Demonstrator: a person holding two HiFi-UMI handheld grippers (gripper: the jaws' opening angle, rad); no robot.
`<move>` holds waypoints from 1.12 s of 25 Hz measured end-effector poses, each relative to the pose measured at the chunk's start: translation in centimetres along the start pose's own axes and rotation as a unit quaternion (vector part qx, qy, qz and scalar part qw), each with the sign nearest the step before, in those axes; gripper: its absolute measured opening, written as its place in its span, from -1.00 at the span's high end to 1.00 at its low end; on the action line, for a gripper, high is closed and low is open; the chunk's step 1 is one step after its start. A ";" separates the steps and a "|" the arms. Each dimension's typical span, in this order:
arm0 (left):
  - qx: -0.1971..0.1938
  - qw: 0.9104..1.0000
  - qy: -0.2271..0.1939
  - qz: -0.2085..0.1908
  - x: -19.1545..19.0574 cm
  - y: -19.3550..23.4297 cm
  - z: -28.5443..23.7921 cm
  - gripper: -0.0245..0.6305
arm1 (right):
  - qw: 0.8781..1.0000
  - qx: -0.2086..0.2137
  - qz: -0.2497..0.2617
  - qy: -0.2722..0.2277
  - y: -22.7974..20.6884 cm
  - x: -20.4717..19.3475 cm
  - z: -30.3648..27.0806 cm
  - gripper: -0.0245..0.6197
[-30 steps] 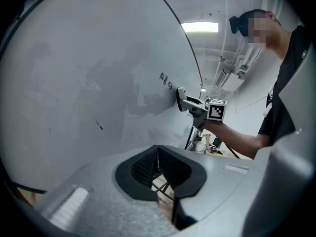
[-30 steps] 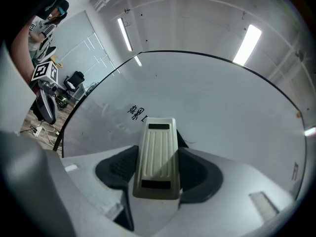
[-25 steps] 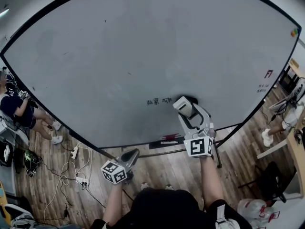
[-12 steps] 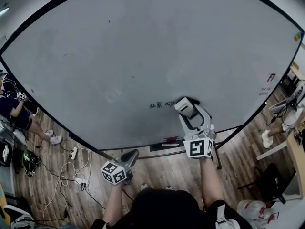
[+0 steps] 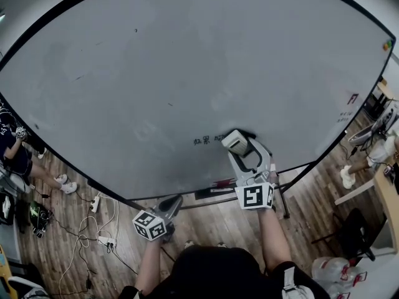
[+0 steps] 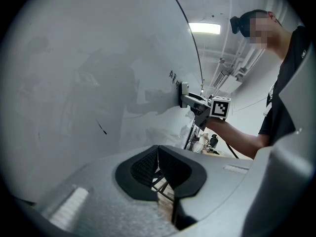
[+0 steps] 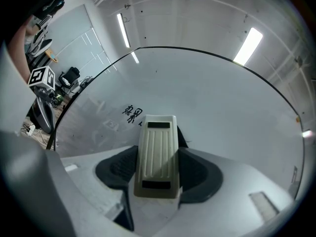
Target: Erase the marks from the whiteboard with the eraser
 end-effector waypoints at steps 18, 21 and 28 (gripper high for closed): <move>-0.016 1.000 0.017 0.001 0.1 1.6 1.2 0.89 | 1.000 0.012 -0.004 -0.006 3.5 2.5 -0.7 0.13; -0.014 1.000 0.015 0.002 0.1 2.0 2.0 0.89 | 1.000 0.020 -0.004 -0.011 4.9 3.5 -1.0 0.13; -0.009 1.000 0.017 0.006 0.1 2.9 3.6 0.89 | 1.000 0.018 -0.012 -0.007 6.1 4.2 -1.3 0.13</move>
Point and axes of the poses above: the fingertips, and each gripper's own axes: z backward along the fingers, y to its left, x out of its top, the point moved 4 cm from there along z, backward along the fingers, and after that the axes turned 12 degrees about -x, right-handed, at the moved point
